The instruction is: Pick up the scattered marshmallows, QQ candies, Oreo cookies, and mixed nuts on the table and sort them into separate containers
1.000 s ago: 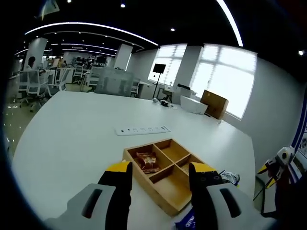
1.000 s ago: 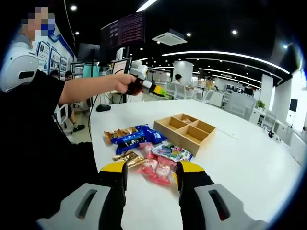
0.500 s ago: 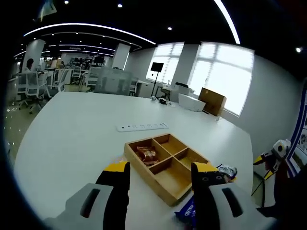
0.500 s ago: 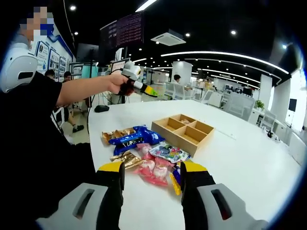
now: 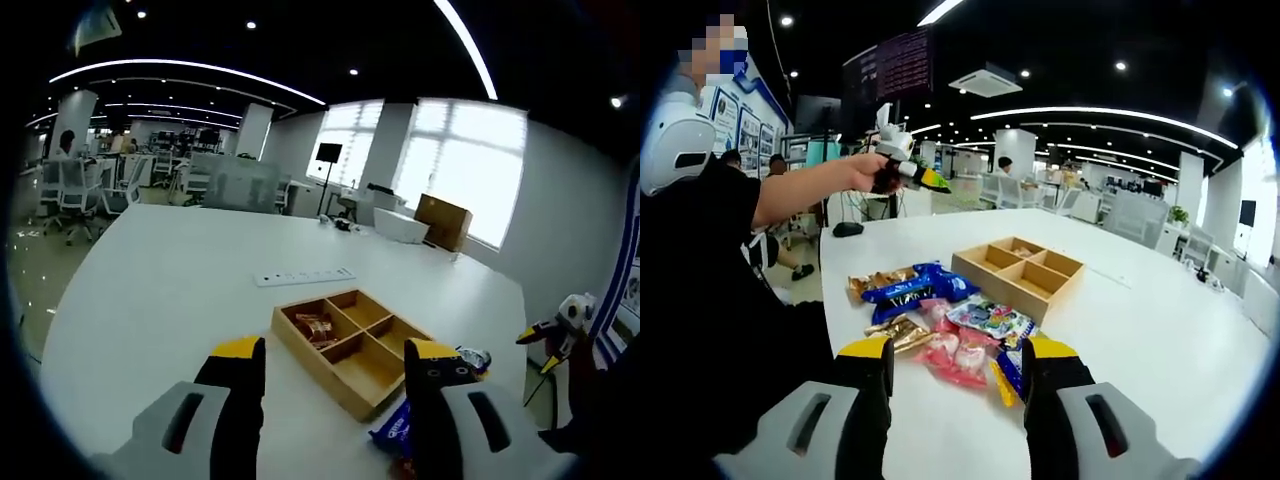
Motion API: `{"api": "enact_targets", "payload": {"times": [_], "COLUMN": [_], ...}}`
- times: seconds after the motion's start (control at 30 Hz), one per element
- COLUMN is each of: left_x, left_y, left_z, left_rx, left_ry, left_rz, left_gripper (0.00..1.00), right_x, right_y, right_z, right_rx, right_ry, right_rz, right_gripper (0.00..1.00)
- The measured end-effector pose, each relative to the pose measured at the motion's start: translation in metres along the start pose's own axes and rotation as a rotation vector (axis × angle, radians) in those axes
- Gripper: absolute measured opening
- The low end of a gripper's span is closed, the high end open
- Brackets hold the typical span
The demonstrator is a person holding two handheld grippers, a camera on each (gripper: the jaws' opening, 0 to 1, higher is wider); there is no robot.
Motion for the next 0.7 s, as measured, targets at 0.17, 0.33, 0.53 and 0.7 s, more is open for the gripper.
{"api": "enact_targets", "payload": {"times": [0.17,0.33,0.53,0.7], "left_x": [0.008,0.016,0.026,0.035], "left_y": [-0.002,-0.008,-0.015,-0.019], "left_z": [0.001,0.006,0.008,0.009], "left_rx": [-0.005,-0.004,0.000,-0.002], "left_ry": [0.001,0.005,0.013,0.025], "left_rz": [-0.002,0.009,0.013,0.010], "left_gripper": [0.61,0.62,0.63,0.63], "right_x": [-0.002,-0.002,-0.001,-0.002], "right_y": [-0.002,-0.003,-0.006,-0.009], "right_z": [0.002,0.003,0.001,0.001], "right_rx": [-0.003,-0.006,-0.015,-0.022], "right_ry": [0.002,0.001,-0.007,-0.004], "right_rz": [0.001,0.001,-0.002,0.000], "right_gripper": [0.48,0.47,0.47,0.47]}}
Point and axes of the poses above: the point that each gripper's makers call its tool centre point, and the gripper's own axes: x roughly backward along the fingers, z roughly to its left, y roughly out of its top, the point moved 3 cm from there along x, roughly backward along the fingers, and after that the axes turned 11 degrees about -y, right-handed, at the moved point
